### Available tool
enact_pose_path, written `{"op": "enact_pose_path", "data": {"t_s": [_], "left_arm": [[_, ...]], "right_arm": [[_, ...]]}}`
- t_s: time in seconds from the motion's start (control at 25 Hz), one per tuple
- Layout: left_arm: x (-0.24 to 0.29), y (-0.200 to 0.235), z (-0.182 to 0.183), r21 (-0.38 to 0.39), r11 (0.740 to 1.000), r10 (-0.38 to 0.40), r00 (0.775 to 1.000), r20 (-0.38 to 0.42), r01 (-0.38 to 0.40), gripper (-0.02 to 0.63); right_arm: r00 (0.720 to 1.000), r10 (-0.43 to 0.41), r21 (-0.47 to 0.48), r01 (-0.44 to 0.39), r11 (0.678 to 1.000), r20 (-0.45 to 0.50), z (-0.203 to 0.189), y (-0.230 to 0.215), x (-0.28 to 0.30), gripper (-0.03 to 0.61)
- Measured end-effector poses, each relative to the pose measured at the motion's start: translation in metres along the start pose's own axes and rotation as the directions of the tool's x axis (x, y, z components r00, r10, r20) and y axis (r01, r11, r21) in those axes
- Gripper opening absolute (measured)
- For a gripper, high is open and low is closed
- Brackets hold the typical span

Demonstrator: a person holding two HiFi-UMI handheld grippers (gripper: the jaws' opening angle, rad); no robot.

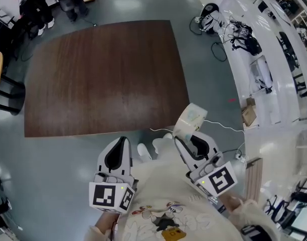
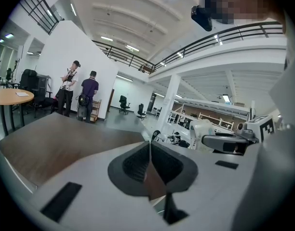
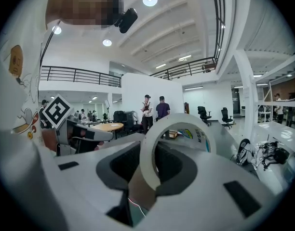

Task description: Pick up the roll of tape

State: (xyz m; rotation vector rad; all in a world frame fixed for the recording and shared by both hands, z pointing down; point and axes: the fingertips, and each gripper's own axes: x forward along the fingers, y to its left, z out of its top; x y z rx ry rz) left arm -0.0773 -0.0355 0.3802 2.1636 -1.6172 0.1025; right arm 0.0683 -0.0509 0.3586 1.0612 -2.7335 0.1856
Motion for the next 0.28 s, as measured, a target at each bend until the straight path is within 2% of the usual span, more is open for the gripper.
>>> {"op": "enact_pose_path", "data": {"t_s": [0.28], "left_arm": [[-0.008,0.014,-0.005,0.000,1.000,0.000,1.000,0.002,0.000,0.020]], "right_arm": [[1.000,0.009,0.000,-0.009,1.000,-0.007,-0.007,0.016,0.008,0.095]]}}
